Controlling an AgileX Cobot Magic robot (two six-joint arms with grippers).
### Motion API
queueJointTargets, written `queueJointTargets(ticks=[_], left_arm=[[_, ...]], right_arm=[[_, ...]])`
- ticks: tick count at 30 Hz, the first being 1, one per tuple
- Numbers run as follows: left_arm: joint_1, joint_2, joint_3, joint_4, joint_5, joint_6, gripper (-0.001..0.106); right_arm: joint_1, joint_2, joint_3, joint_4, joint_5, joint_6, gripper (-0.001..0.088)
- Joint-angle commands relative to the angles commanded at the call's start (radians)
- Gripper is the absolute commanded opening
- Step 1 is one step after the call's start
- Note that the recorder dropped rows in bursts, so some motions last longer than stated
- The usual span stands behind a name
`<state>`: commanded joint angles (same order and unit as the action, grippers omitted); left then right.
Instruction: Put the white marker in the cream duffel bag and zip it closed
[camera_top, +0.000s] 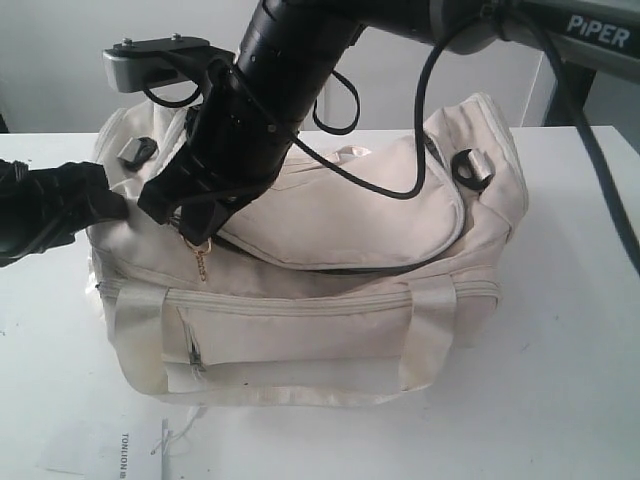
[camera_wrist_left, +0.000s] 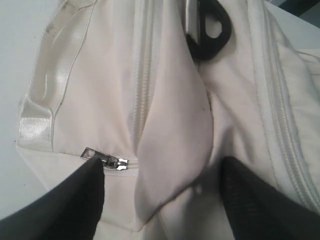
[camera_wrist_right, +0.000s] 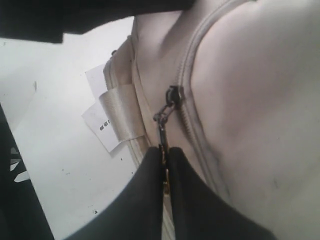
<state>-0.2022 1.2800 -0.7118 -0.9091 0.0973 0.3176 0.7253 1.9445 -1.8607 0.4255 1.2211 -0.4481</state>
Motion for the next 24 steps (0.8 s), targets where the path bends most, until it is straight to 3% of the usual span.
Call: queueJointTargets(ticks=[4,8,24], left_arm=[[0.0,0.001,0.0,0.0,-0.004,0.021,0.042],[0.0,0.001,0.0,0.0,-0.015,0.021,0.001],[0.0,0.001,0.0,-0.003,-0.044,0.019,0.0]], right_arm=[[0.0,0.0,0.0,0.0,0.0,-0.002,0.0],[0.0,0.0,0.0,0.0,0.0,-0.002,0.0],[0.0,0.0,0.002,-0.089,0.0,0.017,0.0]])
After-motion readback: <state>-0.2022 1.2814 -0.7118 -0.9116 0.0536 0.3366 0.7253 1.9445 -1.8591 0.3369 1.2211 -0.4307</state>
